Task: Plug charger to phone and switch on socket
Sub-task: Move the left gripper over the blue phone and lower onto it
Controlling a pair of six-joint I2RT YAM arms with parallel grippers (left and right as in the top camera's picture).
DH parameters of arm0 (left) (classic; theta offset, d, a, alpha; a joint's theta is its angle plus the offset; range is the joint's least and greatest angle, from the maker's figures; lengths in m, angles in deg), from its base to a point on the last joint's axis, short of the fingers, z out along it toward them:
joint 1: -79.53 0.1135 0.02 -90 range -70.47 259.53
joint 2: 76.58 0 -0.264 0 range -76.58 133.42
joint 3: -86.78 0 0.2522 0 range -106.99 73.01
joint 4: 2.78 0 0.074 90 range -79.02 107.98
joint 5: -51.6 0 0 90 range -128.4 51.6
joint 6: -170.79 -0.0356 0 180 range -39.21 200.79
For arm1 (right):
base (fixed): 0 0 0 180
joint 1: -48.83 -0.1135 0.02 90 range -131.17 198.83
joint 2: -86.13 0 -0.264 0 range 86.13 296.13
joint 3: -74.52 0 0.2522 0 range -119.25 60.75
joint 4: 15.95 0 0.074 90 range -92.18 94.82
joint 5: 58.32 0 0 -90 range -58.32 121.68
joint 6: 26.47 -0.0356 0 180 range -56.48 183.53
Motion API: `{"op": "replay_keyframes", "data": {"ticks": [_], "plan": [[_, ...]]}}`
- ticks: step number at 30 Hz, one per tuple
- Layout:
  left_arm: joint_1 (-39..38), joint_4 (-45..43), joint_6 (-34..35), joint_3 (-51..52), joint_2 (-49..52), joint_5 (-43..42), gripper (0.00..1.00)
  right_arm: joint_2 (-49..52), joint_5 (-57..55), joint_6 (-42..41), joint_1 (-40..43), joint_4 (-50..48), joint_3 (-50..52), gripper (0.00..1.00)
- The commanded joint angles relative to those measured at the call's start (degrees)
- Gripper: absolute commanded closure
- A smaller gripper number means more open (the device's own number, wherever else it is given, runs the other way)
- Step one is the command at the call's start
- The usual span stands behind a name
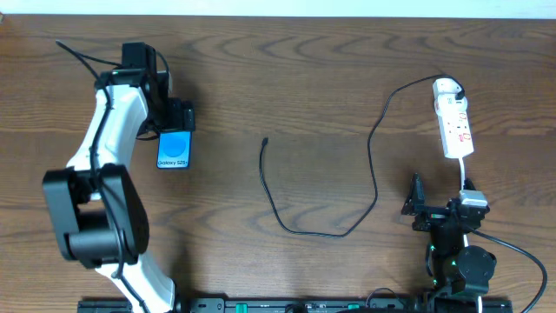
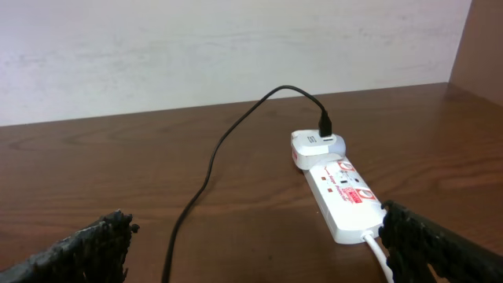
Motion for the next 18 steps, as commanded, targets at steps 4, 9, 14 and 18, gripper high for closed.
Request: {"op": "replay_keyframes", "data": {"ticks": [4,9,14,18], "plan": [[-0.20,-1.70,-0.76,-0.85,5.01,1.18,0.01,-0.33,-0.28,-0.55,-0.35,0.20,0.11,0.01],[-0.24,-2.08,-0.50,-0.85,7.28,1.14,0.01,-0.33,-0.26,-0.55,-0.35,0.17,0.11,0.01],[-0.24,-2.34,-0.52,-0.85,8.13,1.14,0.01,-0.33,-0.28,-0.55,-0.35,0.20,0.11,0.01],[-0.35,-2.75,-0.50,-0.83,8.98,0.46,0.01,-0.33,-0.26,-0.55,-0.35,0.20,0.11,0.01]]}}
